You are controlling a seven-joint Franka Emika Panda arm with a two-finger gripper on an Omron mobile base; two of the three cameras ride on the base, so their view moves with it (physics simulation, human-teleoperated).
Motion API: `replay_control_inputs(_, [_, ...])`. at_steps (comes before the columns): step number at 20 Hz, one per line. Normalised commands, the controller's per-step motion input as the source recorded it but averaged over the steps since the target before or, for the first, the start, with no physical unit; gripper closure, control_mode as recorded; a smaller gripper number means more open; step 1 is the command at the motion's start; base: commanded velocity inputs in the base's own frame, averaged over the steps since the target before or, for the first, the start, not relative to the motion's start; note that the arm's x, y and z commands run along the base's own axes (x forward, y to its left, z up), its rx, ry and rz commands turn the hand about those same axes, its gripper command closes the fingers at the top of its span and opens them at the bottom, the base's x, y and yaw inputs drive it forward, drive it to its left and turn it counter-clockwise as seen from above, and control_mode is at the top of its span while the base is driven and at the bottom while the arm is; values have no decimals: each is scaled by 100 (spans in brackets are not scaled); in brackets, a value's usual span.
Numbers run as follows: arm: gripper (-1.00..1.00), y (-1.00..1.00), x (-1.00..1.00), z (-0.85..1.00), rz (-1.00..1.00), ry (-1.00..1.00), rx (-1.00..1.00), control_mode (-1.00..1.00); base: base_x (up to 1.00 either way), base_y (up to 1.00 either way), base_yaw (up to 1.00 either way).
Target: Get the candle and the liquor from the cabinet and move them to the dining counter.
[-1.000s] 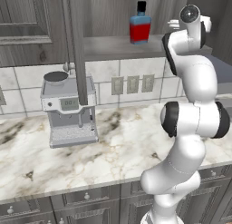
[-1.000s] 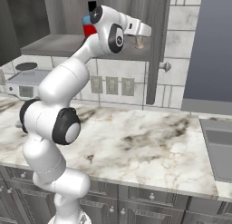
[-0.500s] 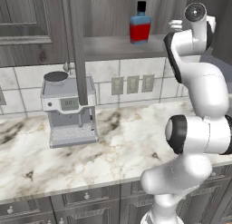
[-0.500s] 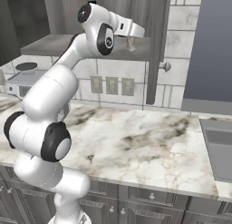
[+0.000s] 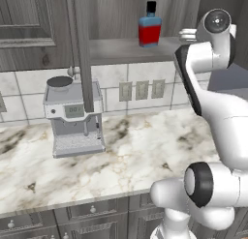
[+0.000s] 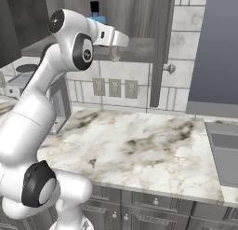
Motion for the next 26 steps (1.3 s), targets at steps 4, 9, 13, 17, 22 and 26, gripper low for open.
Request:
replay_control_inputs(4, [100,33,-100,0,13,6,0,-100,0,0,0])
replay_control_inputs(9, [100,26,-100,0,12,0,1,-100,0,0,0])
replay_control_inputs(13, [100,30,-100,0,7,5,0,-100,0,0,0])
replay_control_inputs(17, [100,32,-97,-8,8,6,0,-100,0,0,0])
replay_control_inputs(22, [100,48,-86,-14,9,6,0,-100,0,0,0])
replay_control_inputs(26, [100,27,-49,-3,8,2,0,-100,0,0,0])
